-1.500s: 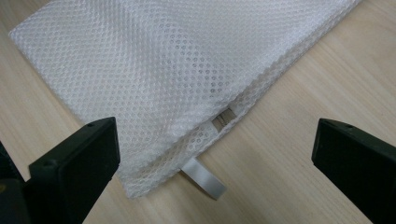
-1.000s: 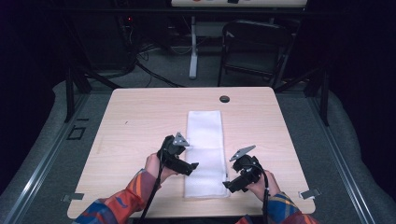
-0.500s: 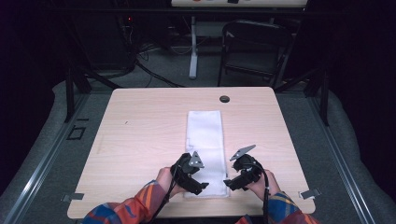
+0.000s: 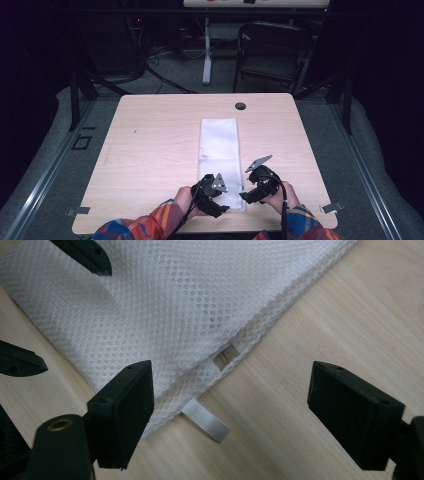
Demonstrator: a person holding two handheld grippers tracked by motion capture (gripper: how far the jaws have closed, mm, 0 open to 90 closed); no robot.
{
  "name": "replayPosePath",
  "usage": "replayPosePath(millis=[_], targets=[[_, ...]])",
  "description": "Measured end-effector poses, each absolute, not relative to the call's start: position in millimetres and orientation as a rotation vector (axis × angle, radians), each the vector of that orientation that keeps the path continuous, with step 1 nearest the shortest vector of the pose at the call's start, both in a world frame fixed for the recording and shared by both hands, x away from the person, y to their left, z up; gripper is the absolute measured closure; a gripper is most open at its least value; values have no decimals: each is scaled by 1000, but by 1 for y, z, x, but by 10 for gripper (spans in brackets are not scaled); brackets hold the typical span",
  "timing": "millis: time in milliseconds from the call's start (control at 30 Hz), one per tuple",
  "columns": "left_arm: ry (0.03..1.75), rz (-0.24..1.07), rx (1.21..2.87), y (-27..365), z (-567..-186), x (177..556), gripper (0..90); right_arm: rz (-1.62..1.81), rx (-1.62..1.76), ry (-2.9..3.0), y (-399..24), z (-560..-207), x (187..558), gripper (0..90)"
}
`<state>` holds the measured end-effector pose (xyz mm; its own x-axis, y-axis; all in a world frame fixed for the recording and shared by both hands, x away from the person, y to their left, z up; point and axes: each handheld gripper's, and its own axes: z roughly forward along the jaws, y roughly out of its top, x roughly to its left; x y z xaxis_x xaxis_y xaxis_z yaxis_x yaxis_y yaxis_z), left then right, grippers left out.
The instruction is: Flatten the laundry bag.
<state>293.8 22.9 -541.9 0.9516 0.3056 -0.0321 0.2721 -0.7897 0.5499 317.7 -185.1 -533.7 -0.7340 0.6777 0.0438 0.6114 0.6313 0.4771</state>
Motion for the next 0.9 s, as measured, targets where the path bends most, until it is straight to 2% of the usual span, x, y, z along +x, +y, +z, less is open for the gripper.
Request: replayPosePath(millis=[67,567,733,900], targets=[[397,75,2551,21,-545,292,399,707,1083,2717,-184,-534,318,184],[391,117,2602,16,-559,293,496,680,1086,2733,-183,-535,319,189],[440,123,2586,19,-559,296,624,673,1085,2736,-183,-536,320,189],[448,114,2576,21,-559,300,691,681,1093,2734,-183,-537,320,188]])
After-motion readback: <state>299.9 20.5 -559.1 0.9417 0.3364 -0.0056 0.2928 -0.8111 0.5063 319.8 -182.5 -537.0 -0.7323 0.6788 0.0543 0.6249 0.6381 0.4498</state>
